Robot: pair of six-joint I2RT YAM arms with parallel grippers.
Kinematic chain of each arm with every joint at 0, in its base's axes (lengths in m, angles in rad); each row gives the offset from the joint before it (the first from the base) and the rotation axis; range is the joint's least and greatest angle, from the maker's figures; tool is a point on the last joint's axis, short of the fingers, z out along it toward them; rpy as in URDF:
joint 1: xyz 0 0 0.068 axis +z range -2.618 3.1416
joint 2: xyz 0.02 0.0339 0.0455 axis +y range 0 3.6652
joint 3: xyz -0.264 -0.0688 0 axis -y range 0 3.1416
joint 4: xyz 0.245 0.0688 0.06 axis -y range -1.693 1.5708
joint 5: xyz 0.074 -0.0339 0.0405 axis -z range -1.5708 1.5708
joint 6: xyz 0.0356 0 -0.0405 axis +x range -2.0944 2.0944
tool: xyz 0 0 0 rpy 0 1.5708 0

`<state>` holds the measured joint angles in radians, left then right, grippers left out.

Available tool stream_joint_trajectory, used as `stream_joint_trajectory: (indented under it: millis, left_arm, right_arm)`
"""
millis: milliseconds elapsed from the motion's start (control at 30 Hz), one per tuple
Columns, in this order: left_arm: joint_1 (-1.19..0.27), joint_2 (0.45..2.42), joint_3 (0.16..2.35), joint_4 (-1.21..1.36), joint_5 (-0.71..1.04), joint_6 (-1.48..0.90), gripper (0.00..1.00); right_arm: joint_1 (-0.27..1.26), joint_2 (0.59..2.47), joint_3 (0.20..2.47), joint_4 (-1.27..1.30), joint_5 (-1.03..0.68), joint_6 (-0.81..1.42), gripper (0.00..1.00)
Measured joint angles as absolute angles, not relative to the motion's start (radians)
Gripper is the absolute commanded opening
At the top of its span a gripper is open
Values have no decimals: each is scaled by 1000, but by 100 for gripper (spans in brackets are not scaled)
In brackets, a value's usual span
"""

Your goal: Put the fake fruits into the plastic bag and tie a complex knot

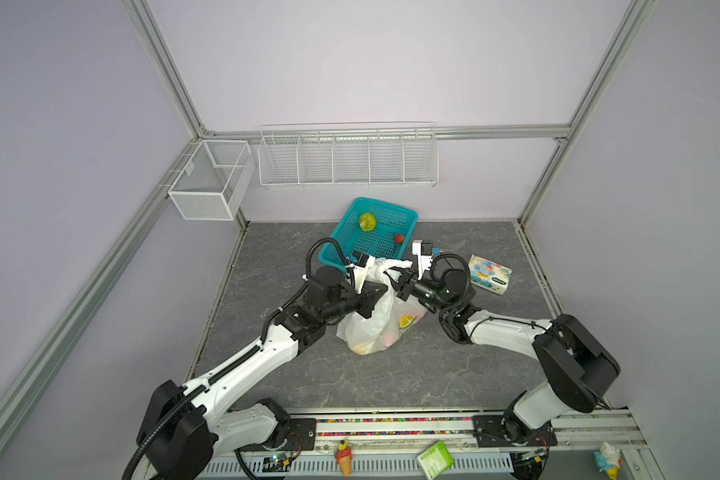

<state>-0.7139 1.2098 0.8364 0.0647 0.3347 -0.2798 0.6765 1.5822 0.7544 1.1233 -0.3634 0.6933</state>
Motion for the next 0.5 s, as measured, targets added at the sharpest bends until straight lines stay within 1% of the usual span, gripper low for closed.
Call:
stream_joint_trajectory:
  millis: [100, 133, 233, 300, 433, 500]
  left_arm:
    - [-714, 1244, 824, 150, 330, -300, 14]
    - [-714, 1246, 813, 172, 326, -306, 17]
    - [-714, 1241, 787, 208, 323, -304, 33]
    - [-714, 1227, 774, 210, 323, -296, 40]
    - [-707, 1167, 763, 165, 322, -280, 47]
    - [-691, 1124, 763, 126, 324, -277, 49]
  right_arm:
    - [673, 1582, 754, 1123, -355, 696, 7]
    - [670, 1581, 754, 1123, -357, 696, 6]
    - [661, 1579, 754, 1123, -377, 695, 7]
    - [653, 1579, 754, 1124, -403, 691, 7]
    - [634, 1578, 752, 1133, -463, 677, 7]
    - [626, 1577, 750, 1135, -490, 669, 7]
